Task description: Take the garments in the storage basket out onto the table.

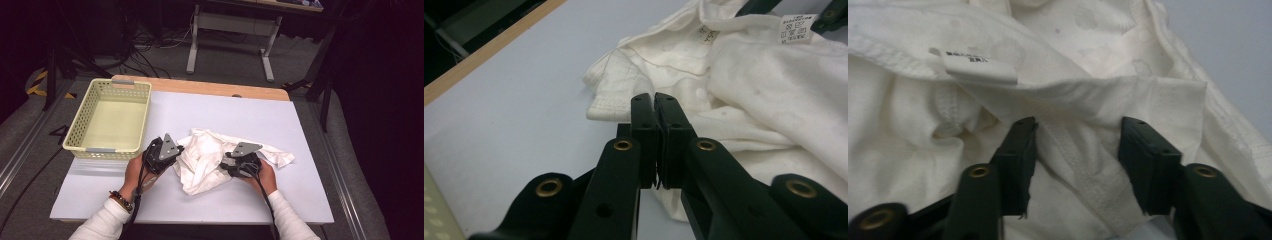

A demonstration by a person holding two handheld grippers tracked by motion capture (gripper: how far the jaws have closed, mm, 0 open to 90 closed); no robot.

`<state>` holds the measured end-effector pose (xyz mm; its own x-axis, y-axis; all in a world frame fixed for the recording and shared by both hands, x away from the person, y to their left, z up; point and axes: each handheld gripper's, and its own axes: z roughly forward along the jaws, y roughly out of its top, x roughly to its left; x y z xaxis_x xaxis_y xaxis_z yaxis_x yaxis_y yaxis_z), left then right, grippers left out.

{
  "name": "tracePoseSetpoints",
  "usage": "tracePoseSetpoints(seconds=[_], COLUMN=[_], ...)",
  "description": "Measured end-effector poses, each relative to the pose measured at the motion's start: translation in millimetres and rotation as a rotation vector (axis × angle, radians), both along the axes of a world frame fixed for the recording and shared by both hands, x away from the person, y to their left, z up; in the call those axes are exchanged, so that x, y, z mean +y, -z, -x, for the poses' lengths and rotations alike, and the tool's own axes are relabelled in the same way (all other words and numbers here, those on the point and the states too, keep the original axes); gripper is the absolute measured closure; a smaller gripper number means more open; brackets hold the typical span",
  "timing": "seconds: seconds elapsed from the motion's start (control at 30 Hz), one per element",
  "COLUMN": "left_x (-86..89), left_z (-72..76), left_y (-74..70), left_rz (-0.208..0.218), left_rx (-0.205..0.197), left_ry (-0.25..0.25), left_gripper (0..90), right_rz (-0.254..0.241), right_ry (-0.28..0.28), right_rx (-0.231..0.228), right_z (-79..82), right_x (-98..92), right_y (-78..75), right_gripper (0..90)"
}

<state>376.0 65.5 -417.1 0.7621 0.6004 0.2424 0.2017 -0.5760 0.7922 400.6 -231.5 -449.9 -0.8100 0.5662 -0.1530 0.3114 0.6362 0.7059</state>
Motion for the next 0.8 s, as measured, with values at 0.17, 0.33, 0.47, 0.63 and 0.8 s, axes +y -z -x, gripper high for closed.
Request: tracePoseSetpoints(seconds=[0.17, 0.33, 0.47, 0.63, 0.8], left_x=[5.8, 20.6, 33.2, 44.8, 59.2], left_z=[8.3, 17.7, 29.9, 43.8, 56.7], left_y=[-1.4, -2.2, -1.4, 5.9, 17.4], left_rz=[-0.006, 0.034, 0.035, 0.02, 0.027], left_rx=[-0.007, 0.004, 0.001, 0.015, 0.062], left_ry=[-0.004, -0.027, -0.044, -0.072, -0.08], left_gripper=[87.6, 87.6, 87.5, 87.4, 87.5], right_rz=[0.014, -0.026, -0.1, -0.095, -0.1], right_ry=[-0.003, 0.019, 0.042, 0.075, 0.098], right_rx=[-0.05, -0.103, -0.145, -0.205, -0.208], right_z=[5.9, 20.5, 38.3, 62.0, 86.6], right_x=[-4.1, -22.0, -45.3, -65.2, -81.8], right_y=[-6.0, -23.1, -37.4, -45.2, -46.1], right_gripper=[84.4, 85.3, 85.2, 85.1, 85.2])
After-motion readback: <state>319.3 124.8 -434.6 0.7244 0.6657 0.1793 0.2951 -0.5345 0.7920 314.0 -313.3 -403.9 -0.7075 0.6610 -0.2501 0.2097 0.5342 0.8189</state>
